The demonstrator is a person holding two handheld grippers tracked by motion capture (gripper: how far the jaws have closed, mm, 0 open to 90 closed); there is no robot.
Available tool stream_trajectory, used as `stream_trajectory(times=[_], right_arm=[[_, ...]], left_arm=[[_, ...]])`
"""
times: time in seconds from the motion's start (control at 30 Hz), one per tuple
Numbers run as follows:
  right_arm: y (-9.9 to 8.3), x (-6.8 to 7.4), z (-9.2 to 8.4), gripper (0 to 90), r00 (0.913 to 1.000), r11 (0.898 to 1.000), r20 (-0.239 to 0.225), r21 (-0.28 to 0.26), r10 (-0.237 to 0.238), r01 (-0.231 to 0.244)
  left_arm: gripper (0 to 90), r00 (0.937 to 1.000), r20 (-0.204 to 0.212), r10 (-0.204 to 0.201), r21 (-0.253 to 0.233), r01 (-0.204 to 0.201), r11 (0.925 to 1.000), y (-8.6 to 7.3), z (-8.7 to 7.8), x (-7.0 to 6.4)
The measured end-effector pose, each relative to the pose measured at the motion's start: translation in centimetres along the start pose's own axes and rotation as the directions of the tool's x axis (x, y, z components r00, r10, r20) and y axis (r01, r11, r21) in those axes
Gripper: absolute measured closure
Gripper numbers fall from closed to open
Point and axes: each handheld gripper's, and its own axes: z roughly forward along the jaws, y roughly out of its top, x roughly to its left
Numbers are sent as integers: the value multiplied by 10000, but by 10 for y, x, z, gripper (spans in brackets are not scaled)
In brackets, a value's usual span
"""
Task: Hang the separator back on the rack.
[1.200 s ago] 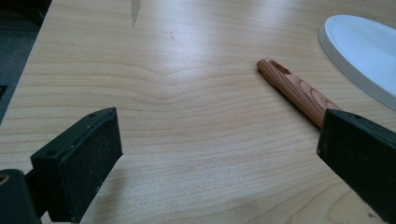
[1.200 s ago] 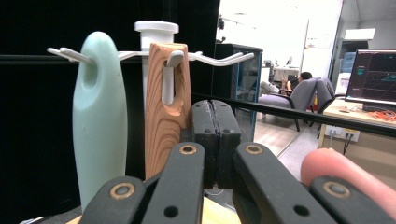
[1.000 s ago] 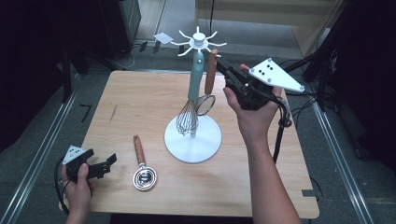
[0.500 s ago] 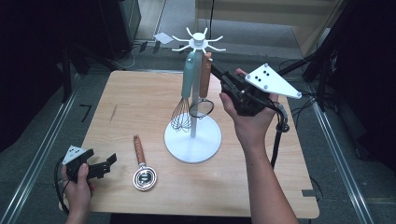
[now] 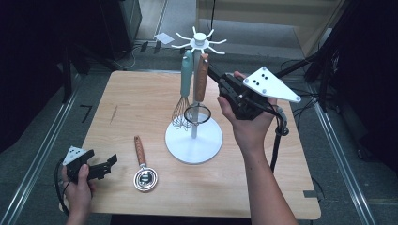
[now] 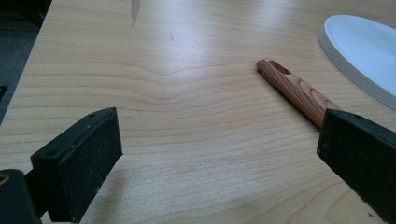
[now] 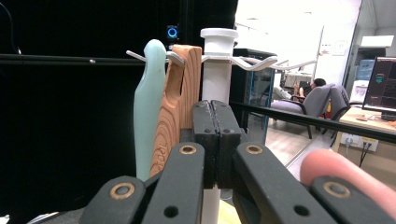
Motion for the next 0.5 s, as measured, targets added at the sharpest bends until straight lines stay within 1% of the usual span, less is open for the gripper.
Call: stream_trajectory(times=[0.17,0.33,0.5], right_arm=[[0,-1,-2,900,10000,10000,67,-19,-1,1],[-6,-6,-5,892,9986,9998,513,167,-102,93],[-21,-15,-13,882,9961,9988,881,497,-64,20]], left_arm=[[1,10000,-17,1,3,-1,10000,0,0,0],[1,10000,-50,9,23,-9,10000,0,0,0],[1,10000,-77,32,26,-32,10000,0,0,-1]])
